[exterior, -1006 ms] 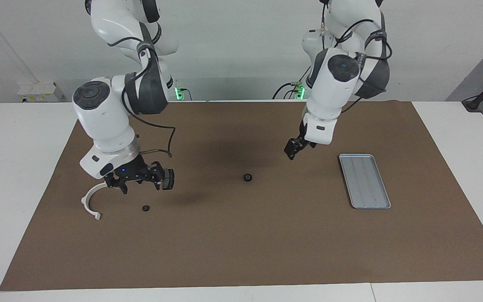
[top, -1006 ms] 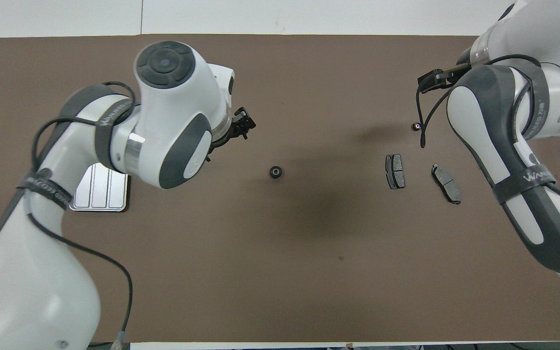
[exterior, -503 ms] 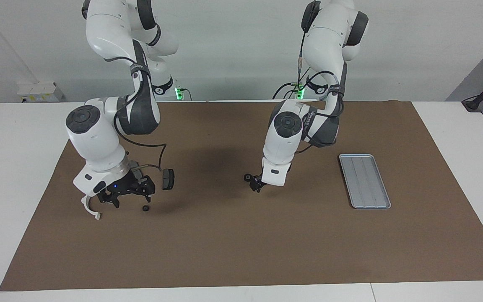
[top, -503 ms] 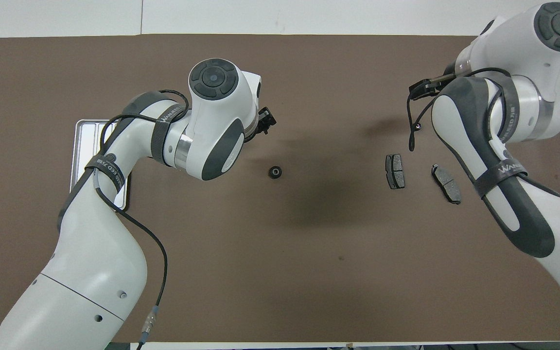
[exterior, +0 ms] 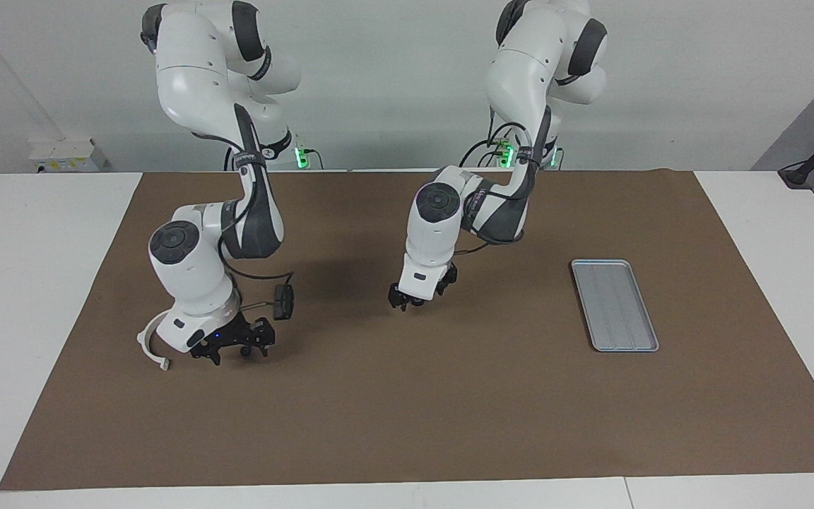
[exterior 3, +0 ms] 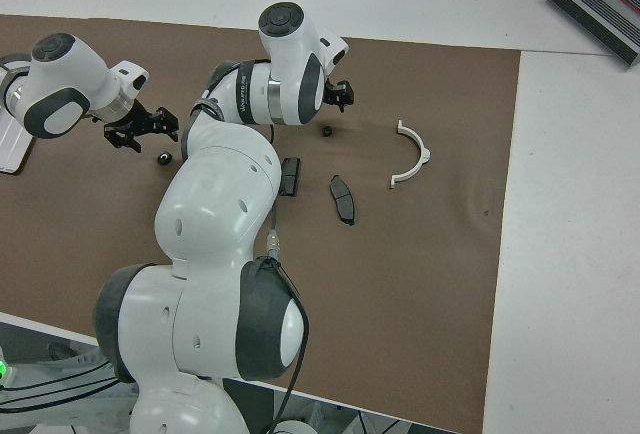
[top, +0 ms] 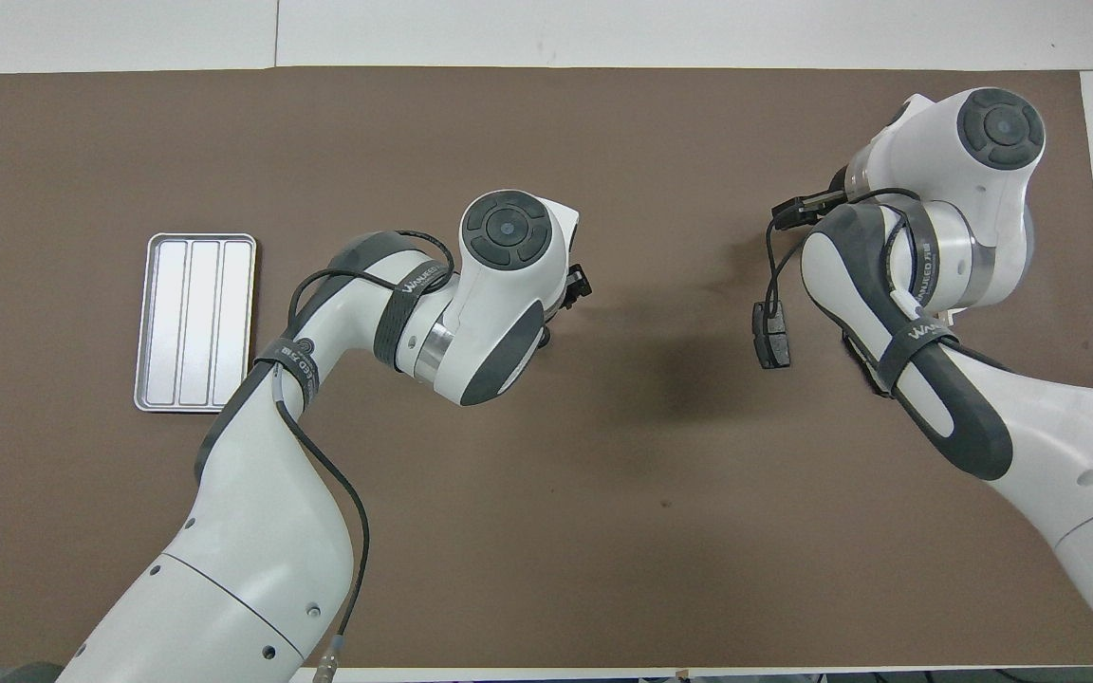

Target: Pick bearing gear from pile to tray

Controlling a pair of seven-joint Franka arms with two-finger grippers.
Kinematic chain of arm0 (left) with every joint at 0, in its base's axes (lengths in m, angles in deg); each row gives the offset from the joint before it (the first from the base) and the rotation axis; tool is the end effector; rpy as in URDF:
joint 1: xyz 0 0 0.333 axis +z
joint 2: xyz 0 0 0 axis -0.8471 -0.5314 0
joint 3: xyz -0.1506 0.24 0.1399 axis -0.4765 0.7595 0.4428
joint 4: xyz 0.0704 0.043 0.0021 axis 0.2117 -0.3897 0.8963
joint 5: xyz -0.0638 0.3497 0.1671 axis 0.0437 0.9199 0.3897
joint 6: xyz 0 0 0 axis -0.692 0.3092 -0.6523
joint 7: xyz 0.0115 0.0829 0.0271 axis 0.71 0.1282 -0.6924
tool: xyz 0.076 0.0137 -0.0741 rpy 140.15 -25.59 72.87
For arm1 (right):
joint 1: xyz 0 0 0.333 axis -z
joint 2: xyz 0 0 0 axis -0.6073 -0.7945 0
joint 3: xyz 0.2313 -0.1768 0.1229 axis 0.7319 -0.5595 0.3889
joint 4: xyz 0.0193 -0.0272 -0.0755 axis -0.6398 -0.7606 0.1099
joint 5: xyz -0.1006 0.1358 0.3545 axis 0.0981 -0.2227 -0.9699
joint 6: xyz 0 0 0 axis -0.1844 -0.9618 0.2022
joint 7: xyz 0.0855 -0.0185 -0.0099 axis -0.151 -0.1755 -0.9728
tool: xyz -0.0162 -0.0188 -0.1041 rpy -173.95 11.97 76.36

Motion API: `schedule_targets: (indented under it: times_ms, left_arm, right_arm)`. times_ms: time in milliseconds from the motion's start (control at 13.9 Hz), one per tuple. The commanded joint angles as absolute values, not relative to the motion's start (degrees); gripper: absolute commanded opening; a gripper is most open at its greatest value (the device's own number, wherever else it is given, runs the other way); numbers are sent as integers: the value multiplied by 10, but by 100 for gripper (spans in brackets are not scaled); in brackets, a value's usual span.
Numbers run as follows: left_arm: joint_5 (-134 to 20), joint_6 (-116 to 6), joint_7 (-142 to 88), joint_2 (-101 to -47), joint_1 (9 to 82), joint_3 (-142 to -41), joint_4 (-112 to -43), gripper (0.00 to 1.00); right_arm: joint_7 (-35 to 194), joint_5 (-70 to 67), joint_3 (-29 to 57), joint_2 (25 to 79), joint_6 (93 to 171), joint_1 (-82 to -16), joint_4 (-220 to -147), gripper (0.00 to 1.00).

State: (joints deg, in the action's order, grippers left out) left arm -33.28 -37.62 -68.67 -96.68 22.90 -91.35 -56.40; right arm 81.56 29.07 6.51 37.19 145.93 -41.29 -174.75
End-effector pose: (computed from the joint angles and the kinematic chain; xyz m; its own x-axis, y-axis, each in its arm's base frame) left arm 0.5543 -0.4272 0.3183 0.9353 0.3504 -0.0486 0.3518 -0.9358 0.0224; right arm 0.6886 0.0433 0.3158 0.9814 0.1585 0.1087 0.1584 -0.9873 0.0100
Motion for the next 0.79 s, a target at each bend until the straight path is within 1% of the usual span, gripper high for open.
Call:
schedule_targets:
  times_ms: [0, 144, 288, 359, 431, 575, 647, 719]
  left_arm:
    - [-320, -401, -688, -954, 222, -905, -611, 100]
    - [-321, -449, -688, -950, 220, -906, -639, 100]
    - [-322, -456, -689, -951, 220, -907, -639, 98]
    - [-323, -453, -689, -952, 220, -907, -636, 91]
    - [-322, -452, -689, -952, 220, -907, -636, 80]
    - [-322, -445, -689, -951, 220, -906, -636, 50]
    - [-322, -438, -689, -950, 215, -906, -636, 35]
    - [-322, -430, -689, -949, 212, -905, -636, 16]
  right_arm:
    - [792, 282, 70, 381, 1482, -406, -1784, 95]
    - [780, 282, 70, 386, 1481, -399, -1800, 95]
    - [777, 282, 70, 386, 1481, -397, -1804, 95]
    - [776, 282, 70, 386, 1482, -396, -1805, 95]
    - [777, 282, 71, 386, 1482, -397, -1807, 94]
    - [778, 282, 71, 386, 1481, -399, -1809, 87]
    - [779, 282, 71, 386, 1481, -399, -1809, 81]
    - [780, 282, 71, 386, 1481, -400, -1809, 77]
